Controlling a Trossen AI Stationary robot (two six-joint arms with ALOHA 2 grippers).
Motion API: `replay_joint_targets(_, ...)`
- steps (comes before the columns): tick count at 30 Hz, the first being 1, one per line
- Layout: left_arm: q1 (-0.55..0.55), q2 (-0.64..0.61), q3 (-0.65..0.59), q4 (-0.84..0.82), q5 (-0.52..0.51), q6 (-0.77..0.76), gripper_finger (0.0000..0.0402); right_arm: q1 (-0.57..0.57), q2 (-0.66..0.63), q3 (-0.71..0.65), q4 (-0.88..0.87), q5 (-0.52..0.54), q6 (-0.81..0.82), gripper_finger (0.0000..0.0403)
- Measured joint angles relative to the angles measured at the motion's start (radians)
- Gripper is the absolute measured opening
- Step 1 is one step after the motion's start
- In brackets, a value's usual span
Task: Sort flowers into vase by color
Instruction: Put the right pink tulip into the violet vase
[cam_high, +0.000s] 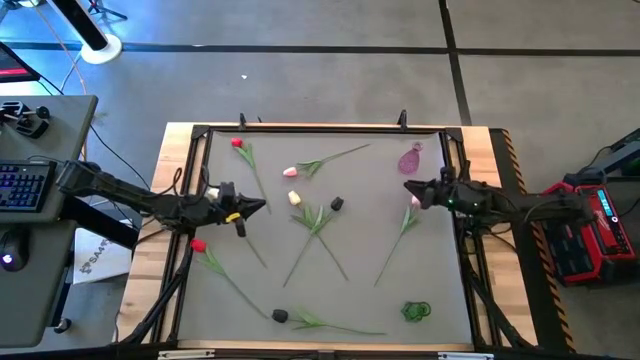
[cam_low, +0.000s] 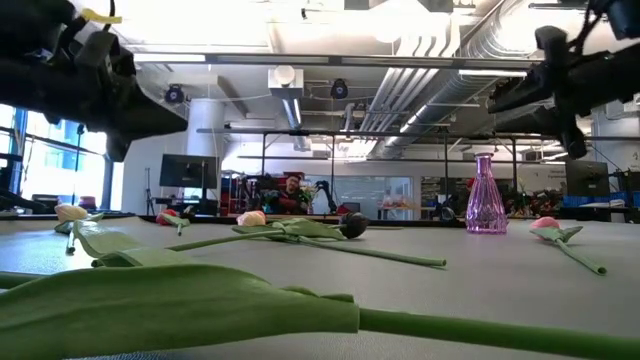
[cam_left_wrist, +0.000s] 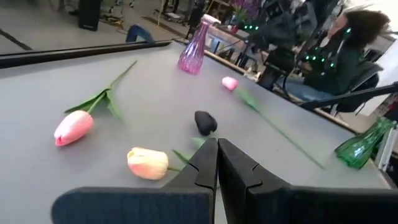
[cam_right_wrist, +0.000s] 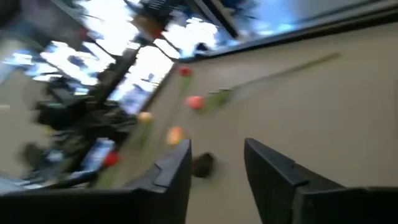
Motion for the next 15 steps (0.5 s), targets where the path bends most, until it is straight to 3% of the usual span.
replay_joint_targets(3, 0.000, 0.007, 0.004, 0.001, 0.003, -0.001, 0.0000, -0.040, 0.099, 0.100, -0.220, -0.008, 0.091, 0.0154)
replay_joint_targets(7, 0.000, 0.007, 0.009, 0.001, 0.051, 0.010, 0.0000, -0.093, 0.250, 0.206, -0.427, -0.131, 0.229, 0.0147)
replay_joint_targets(15, 0.000, 0.026, 0.009, -0.007, 0.027, 0.072, 0.0000, -0.177, 0.531, 0.307, -0.489, -0.380, 0.289, 0.0129)
